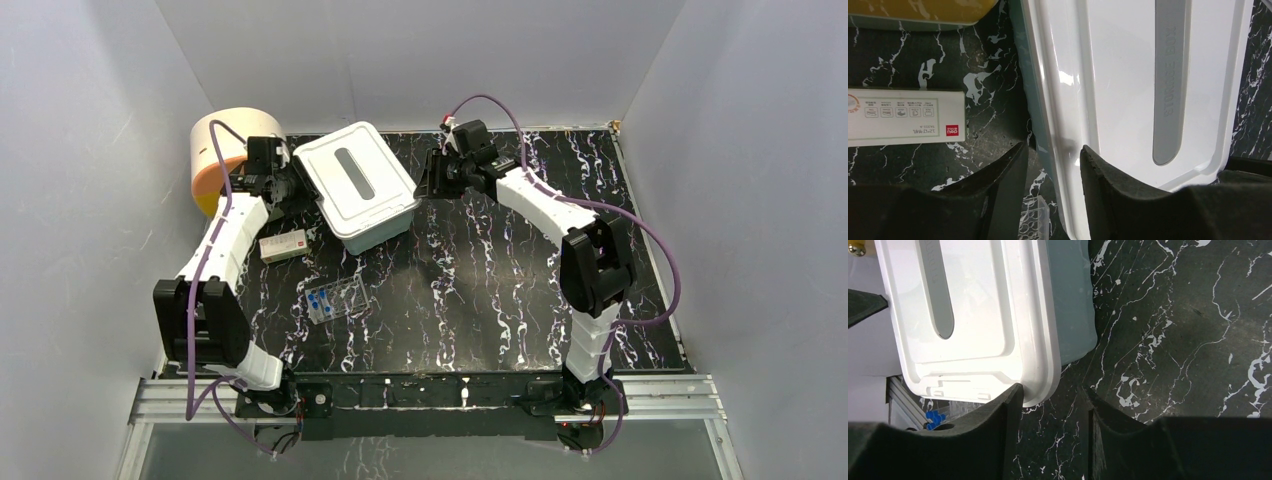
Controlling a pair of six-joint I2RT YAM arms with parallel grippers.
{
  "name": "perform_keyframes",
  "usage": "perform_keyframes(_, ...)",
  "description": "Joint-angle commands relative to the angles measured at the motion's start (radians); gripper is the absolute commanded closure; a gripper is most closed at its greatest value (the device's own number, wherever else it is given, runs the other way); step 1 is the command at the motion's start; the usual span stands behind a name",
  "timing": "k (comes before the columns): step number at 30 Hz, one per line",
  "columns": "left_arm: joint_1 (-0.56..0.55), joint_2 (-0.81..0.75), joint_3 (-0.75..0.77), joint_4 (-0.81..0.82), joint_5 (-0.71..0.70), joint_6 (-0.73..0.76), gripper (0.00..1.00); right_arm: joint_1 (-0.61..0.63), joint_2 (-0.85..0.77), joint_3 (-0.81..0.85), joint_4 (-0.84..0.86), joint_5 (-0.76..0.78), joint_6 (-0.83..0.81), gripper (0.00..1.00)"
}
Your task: Organize the chemistry lab equipment
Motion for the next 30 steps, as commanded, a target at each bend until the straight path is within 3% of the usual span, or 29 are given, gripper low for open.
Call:
perform_keyframes(1,-0.001,-0.006,0.068,-0.029,-0.056,0.045,0.60,0.018,0.029,0.052,-0.082,0.108,-0.025,0.50)
perform_keyframes(6,-0.001,-0.009,0.045,-0.037,-0.069,0.037,0.67,0.032,0.033,0.050,-0.137,0.172,-0.001,0.52)
perform_keyframes(14,-0.001,0.028,0.000,-0.039,-0.063,0.056,0.76,0.050,0.012,0.031,-0.100,0.140,0.006,0.52)
perform_keyframes(30,0.000,-0.006,0.073,-0.056,-0.086,0.091,0.73,0.052,-0.002,0.120,-0.024,0.055,-0.043,0.46)
